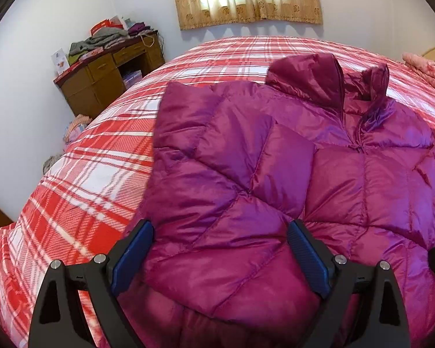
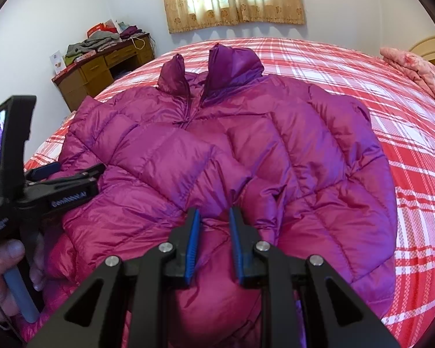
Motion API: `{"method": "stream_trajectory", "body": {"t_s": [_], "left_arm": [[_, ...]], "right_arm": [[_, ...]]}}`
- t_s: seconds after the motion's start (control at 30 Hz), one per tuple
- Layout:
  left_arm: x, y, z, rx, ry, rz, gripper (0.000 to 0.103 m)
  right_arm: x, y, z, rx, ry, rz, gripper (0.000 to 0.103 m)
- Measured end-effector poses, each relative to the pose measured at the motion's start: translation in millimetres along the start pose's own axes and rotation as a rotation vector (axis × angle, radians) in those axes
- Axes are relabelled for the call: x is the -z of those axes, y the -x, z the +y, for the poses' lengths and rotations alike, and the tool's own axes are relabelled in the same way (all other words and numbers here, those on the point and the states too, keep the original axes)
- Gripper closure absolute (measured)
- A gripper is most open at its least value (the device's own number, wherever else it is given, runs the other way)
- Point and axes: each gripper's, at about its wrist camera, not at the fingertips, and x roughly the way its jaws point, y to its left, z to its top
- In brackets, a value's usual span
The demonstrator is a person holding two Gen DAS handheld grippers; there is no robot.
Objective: Fold large clothes
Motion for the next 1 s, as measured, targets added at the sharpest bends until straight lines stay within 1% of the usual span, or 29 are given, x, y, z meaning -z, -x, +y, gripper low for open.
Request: {"method": "stream_trajectory", "body": {"t_s": [0.03,0.07,0.1,0.13,0.2,0.23,0.3,0.37,0.43,0.53,0.6,0.67,0.77,0.83,0.9,0.93,1.0], "left_arm": [[-1.9,5.6,3.1,0.001,0.011,0.001,0.009],[-6.7,15.3,7.8,0.019,0.017,-0.01,0.009],[-12.3,24.3,11.6,0.039,0.018,-0.027,0.009],[-22.0,36.2,16.9,0.055,0.014,-0.061,0.009],[-40.7,48.1,26.5,0.047,0.018,-0.117,0.009],[-49.7,47.6,31.1,0.042,0.029,-0.13,0.009],[-64.5,37.5,38.4,0.01,0.046,-0.135,0.009],[-76.3,13.2,45.5,-0.021,0.075,-0.099,0.009],[-80.6,-12.2,47.5,-0.032,0.098,-0.055,0.009],[-74.3,-51.1,33.5,-0.042,0.078,0.015,0.009],[-64.1,-64.8,24.6,-0.052,0.059,0.03,0.009],[-55.8,-70.9,17.5,-0.061,0.042,0.026,0.009],[-55.8,-74.1,20.3,-0.06,0.058,0.039,0.006],[-56.0,-80.2,29.8,-0.029,0.108,0.063,0.002],[-54.4,-83.4,35.7,0.0,0.146,0.077,0.001],[-54.3,-83.3,35.3,0.002,0.148,0.077,0.001],[-53.9,-81.8,30.7,-0.019,0.129,0.067,0.001]], "right_arm": [[-1.4,1.2,-0.1,-0.005,0.005,0.007,0.079],[-3.4,4.3,-1.0,-0.018,0.012,0.012,0.079],[-6.9,10.8,-3.4,-0.035,0.016,0.007,0.079],[-11.1,16.9,-6.6,-0.046,0.011,-0.007,0.076],[-25.8,35.3,-19.5,-0.044,-0.017,-0.061,0.076],[-33.0,41.6,-25.4,-0.034,-0.033,-0.084,0.075],[-52.0,50.2,-41.2,0.015,-0.071,-0.131,0.073],[-70.2,47.1,-58.4,0.073,-0.113,-0.147,0.066],[-81.6,34.5,-72.1,0.115,-0.141,-0.141,0.065],[-85.4,3.0,-82.4,0.16,-0.119,-0.079,0.065],[-77.9,-17.1,-89.5,0.165,-0.111,-0.03,0.066],[-67.0,-28.6,-94.9,0.155,-0.11,-0.004,0.066],[-59.6,-28.8,-100.5,0.134,-0.129,-0.008,0.066],[-57.7,-27.8,-101.4,0.132,-0.132,-0.007,0.066],[-56.4,-28.3,-99.6,0.14,-0.127,-0.005,0.066],[-55.7,-28.4,-99.2,0.143,-0.125,-0.004,0.066],[-53.9,-28.4,-97.5,0.151,-0.119,-0.004,0.066]]}}
